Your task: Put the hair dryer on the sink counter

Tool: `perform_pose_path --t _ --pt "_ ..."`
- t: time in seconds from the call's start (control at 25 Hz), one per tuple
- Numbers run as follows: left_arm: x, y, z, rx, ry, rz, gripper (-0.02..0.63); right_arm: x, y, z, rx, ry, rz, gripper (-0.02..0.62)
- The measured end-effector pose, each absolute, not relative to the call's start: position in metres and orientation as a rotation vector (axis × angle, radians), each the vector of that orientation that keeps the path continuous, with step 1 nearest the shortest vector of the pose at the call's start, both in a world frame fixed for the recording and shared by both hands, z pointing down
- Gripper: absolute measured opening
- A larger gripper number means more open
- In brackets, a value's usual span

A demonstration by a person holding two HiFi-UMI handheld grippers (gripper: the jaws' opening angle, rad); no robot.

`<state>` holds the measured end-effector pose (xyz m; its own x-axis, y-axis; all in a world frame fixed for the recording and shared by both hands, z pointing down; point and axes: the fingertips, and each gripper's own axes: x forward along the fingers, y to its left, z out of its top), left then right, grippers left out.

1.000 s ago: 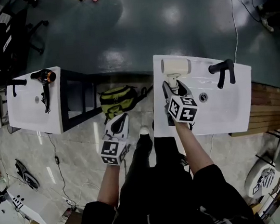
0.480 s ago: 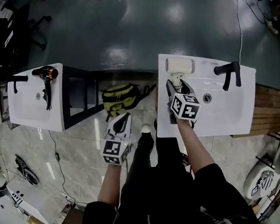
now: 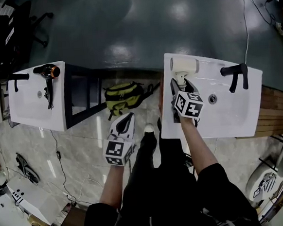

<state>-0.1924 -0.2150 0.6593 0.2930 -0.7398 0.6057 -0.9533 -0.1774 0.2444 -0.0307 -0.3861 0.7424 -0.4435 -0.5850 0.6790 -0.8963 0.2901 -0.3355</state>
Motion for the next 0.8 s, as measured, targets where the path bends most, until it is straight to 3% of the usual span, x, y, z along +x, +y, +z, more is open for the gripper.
perform_pose_path --t 0.8 --pt "-0.1938 -0.2116 0.667 1.976 -1.505 0.445 0.012 -0.0327 -0.3855 0.751 1.3 -2.109 1.007 0.227"
